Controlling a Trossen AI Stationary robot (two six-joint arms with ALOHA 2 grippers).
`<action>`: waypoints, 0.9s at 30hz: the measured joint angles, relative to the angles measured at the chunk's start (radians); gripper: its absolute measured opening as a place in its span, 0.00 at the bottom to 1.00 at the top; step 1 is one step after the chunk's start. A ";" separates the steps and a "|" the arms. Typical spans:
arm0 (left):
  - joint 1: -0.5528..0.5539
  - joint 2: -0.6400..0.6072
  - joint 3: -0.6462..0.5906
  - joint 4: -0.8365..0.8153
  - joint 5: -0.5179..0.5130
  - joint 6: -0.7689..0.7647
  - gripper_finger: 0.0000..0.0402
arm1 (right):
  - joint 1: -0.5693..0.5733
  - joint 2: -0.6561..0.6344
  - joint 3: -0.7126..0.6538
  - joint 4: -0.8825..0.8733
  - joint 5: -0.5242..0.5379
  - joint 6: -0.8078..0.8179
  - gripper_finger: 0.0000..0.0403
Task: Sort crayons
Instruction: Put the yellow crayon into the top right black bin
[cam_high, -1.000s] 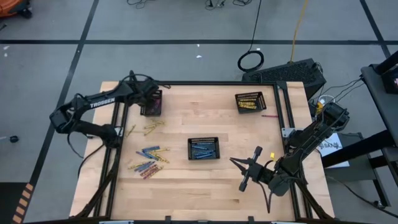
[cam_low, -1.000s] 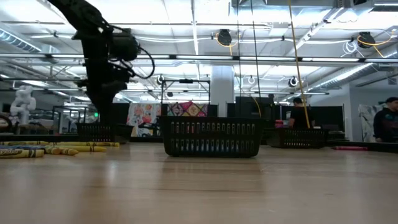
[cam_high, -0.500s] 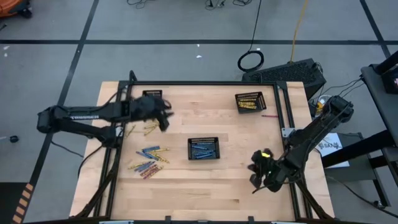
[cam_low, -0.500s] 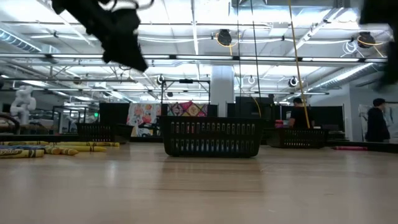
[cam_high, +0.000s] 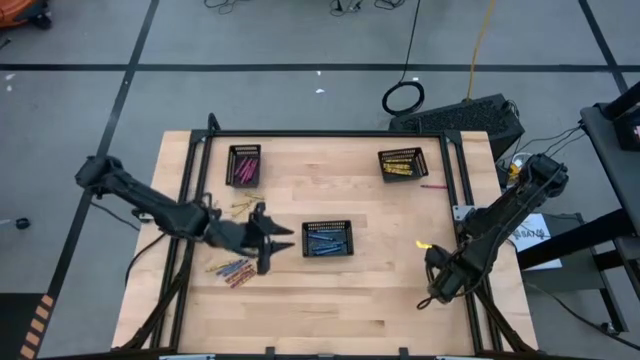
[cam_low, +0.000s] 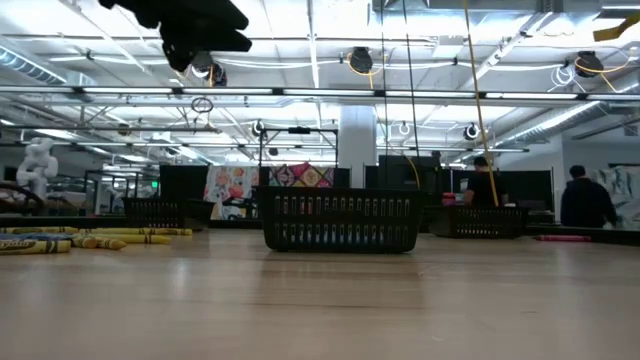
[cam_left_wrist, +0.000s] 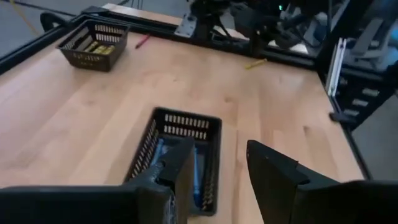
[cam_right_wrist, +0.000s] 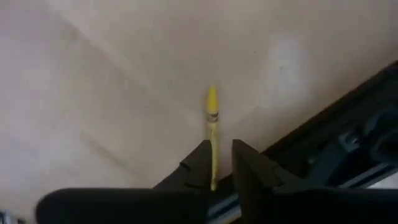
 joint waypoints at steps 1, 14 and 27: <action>-0.024 0.020 0.000 0.018 -0.023 0.000 0.36 | 0.001 0.001 0.000 0.002 -0.012 -0.019 0.17; -0.160 0.191 0.000 0.102 -0.291 -0.054 0.36 | -0.002 0.126 -0.073 0.098 -0.089 -0.192 0.37; -0.167 0.194 0.000 0.101 -0.297 -0.054 0.36 | -0.003 0.177 -0.098 0.235 -0.072 -0.224 0.27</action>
